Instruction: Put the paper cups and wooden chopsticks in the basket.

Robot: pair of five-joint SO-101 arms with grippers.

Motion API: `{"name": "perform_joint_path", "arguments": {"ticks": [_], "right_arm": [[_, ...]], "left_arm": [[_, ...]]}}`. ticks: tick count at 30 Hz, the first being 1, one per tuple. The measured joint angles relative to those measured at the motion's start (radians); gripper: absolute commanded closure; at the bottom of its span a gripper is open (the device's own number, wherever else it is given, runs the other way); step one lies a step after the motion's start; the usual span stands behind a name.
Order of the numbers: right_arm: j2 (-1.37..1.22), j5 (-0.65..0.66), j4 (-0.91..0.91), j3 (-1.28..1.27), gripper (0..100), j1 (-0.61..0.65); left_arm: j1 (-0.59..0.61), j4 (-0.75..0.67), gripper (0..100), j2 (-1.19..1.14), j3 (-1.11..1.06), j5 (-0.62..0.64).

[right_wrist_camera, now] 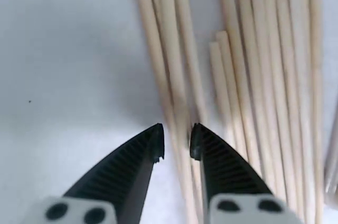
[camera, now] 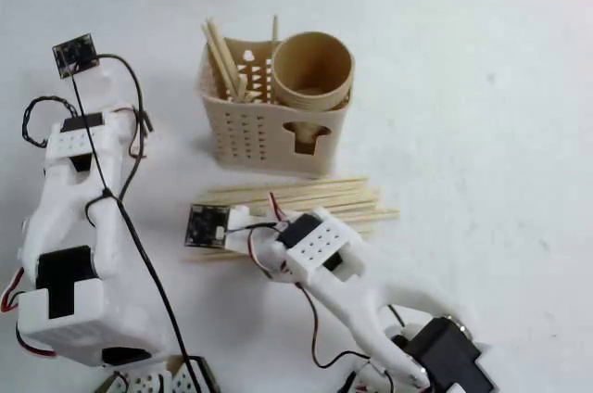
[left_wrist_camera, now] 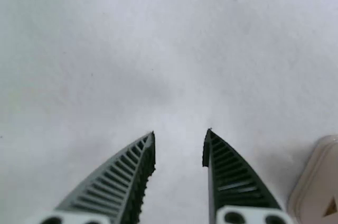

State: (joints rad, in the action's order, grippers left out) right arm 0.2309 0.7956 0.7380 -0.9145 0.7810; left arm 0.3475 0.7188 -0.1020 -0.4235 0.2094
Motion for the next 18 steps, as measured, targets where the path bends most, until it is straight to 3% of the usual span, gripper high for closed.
{"name": "perform_joint_path", "arguments": {"ticks": [18], "right_arm": [[-0.025, 0.0, -0.002, -0.003, 85.6, 0.003]], "left_arm": [[0.0, 0.0, 83, 0.0, 0.0, 0.0]]}}
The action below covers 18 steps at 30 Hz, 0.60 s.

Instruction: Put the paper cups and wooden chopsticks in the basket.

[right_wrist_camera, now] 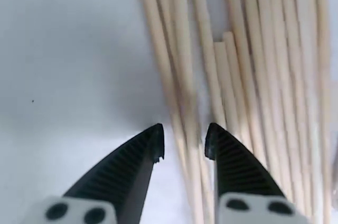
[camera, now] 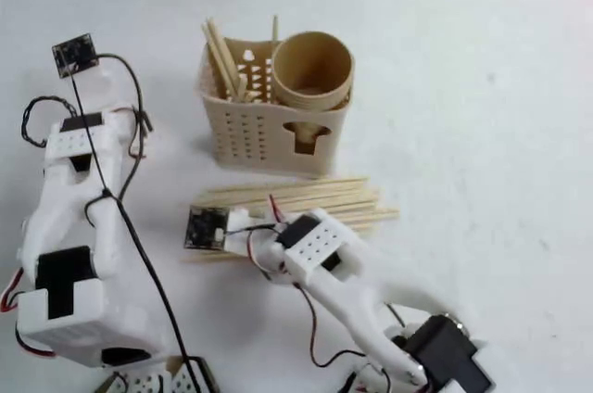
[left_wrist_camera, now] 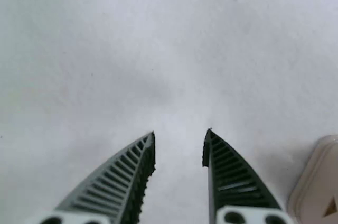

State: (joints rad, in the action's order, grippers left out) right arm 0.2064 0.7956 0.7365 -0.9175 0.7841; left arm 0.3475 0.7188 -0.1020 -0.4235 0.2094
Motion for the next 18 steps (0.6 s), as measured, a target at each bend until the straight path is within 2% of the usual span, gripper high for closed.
{"name": "perform_joint_path", "arguments": {"ticks": [8, 18], "right_arm": [[-0.11, 0.0, 0.0, 0.074, 98.1, -0.048], [-0.103, -0.028, 0.011, 0.095, 98.2, -0.077]], "left_arm": [[0.0, 0.0, 83, 0.0, 0.0, 0.0], [0.0, 0.0, 83, 0.0, 0.0, 0.0]]}}
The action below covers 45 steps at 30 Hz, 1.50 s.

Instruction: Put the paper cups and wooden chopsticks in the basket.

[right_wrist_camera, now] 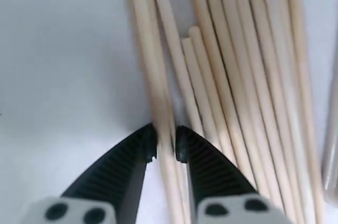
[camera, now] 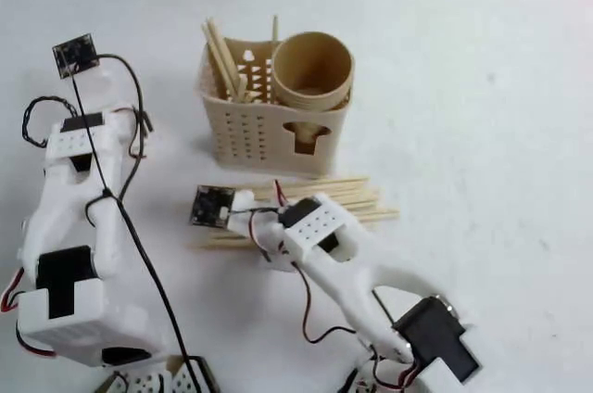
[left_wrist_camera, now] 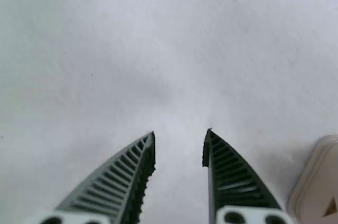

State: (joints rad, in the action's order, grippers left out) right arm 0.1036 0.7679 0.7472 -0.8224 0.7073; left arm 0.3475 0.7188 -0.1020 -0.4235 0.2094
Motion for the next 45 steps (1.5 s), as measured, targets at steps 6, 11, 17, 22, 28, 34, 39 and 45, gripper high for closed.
{"name": "perform_joint_path", "arguments": {"ticks": [6, 11, 17, 22, 28, 34, 39, 45], "right_arm": [[0.17, -0.083, 0.072, -0.003, 98.2, -0.063], [0.347, -0.133, 0.161, -0.003, 98.2, -0.06], [0.506, -0.141, 0.264, 0.058, 98.2, -0.063], [0.555, -0.278, 0.282, 0.301, 98.2, -0.061], [0.46, -0.509, 0.147, 0.704, 98.0, -0.063], [0.215, -0.545, -0.181, 0.914, 97.8, -0.063], [0.048, -0.545, -0.264, 1.033, 97.7, -0.063], [-0.029, -0.545, -0.27, 1.056, 97.1, -0.063]], "left_arm": [[0.0, 0.0, 83, 0.0, 0.0, 0.0], [0.0, 0.0, 83, 0.0, 0.0, 0.0], [0.0, 0.0, 83, 0.0, 0.0, 0.0], [0.0, 0.0, 83, 0.0, 0.0, 0.0], [0.0, 0.0, 83, 0.0, 0.0, 0.0], [0.0, 0.0, 83, 0.0, 0.0, 0.0], [0.0, 0.0, 83, 0.0, 0.0, 0.0], [0.0, 0.0, 83, 0.0, 0.0, 0.0]]}}
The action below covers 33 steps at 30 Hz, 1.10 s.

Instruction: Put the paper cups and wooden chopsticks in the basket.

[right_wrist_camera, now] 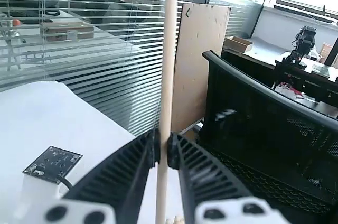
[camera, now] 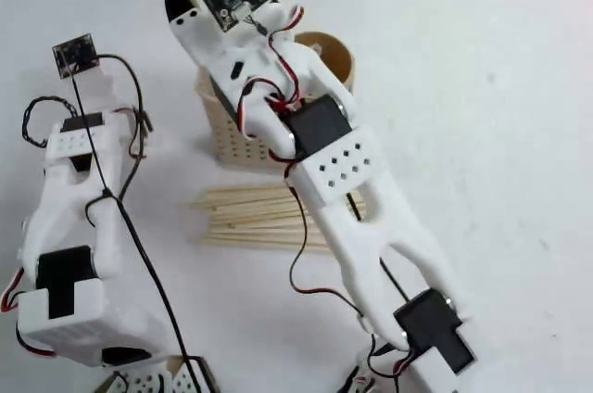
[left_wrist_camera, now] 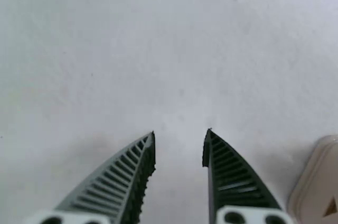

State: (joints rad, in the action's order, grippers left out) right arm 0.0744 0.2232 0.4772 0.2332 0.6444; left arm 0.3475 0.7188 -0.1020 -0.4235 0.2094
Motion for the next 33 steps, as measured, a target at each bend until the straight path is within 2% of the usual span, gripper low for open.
{"name": "perform_joint_path", "arguments": {"ticks": [6, 14, 17, 23, 25, 28, 33], "right_arm": [[0.002, 0.0, 0.037, 0.002, 83.1, 0.0], [0.002, -0.006, 0.203, 0.02, 82.9, 0.002], [0.025, -0.006, 0.384, 0.02, 82.6, 0.002], [0.153, 0.018, 0.907, 0.009, 82.9, 0.003], [0.187, 0.083, 1.0, -0.051, 82.9, 0.014], [0.219, 0.262, 1.023, -0.216, 82.9, 0.061], [0.241, 0.626, 0.882, -0.643, 83.0, 0.123]], "left_arm": [[0.0, 0.0, 83, 0.0, 0.0, 0.0], [0.0, 0.0, 83, 0.0, 0.0, 0.0], [0.0, 0.0, 83, 0.0, 0.0, 0.0], [0.0, 0.0, 83, 0.0, 0.0, 0.0], [0.0, 0.0, 83, 0.0, 0.0, 0.0], [0.0, 0.0, 83, 0.0, 0.0, 0.0], [0.0, 0.0, 83, 0.0, 0.0, 0.0]]}}
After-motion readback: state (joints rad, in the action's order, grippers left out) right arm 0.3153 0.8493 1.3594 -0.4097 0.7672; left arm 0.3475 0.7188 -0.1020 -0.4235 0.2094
